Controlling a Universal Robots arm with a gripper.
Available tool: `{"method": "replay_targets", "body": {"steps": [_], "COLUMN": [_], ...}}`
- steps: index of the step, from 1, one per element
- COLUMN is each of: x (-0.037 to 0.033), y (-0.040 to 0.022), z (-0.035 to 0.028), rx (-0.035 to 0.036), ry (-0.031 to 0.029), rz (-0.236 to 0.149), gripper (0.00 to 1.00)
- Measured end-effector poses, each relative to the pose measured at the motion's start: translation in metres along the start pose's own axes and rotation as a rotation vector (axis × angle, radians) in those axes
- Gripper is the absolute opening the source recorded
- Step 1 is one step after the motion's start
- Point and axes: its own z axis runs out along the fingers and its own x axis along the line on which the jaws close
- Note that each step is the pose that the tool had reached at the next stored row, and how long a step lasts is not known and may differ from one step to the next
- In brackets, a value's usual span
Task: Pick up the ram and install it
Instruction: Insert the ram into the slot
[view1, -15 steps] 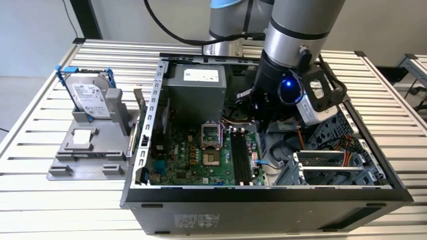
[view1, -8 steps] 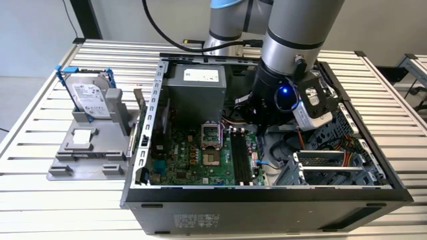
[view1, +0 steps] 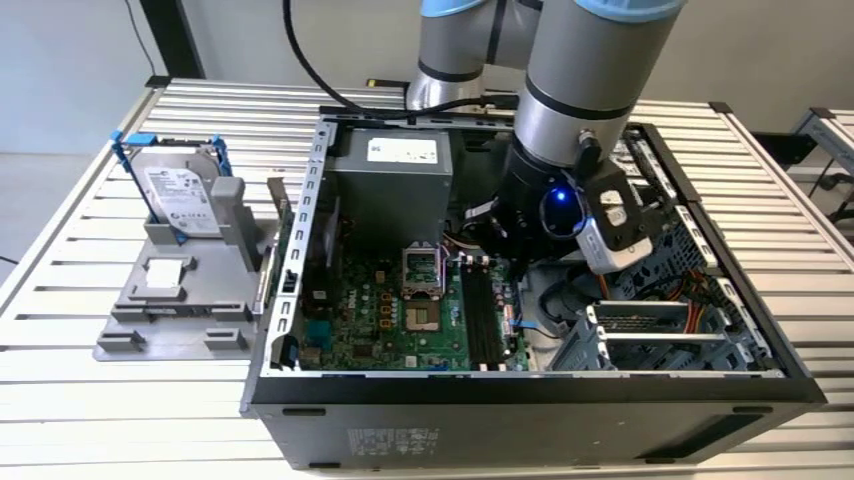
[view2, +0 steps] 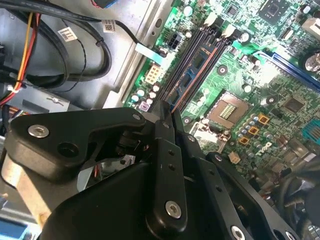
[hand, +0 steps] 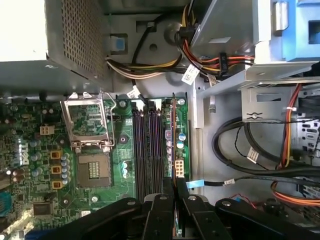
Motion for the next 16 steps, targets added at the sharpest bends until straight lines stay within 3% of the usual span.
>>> {"method": "replay_targets", "body": {"steps": [9,16], "x": [0.0004,0.0011], "y": [-0.0066,-0.0099], "z": [0.0147,0.0267], "rx": [-0.0001,-0.0034], "ry": [0.0001,0.0011], "rz": [-0.003,-0.039], "gripper": [0.0,0.0]}}
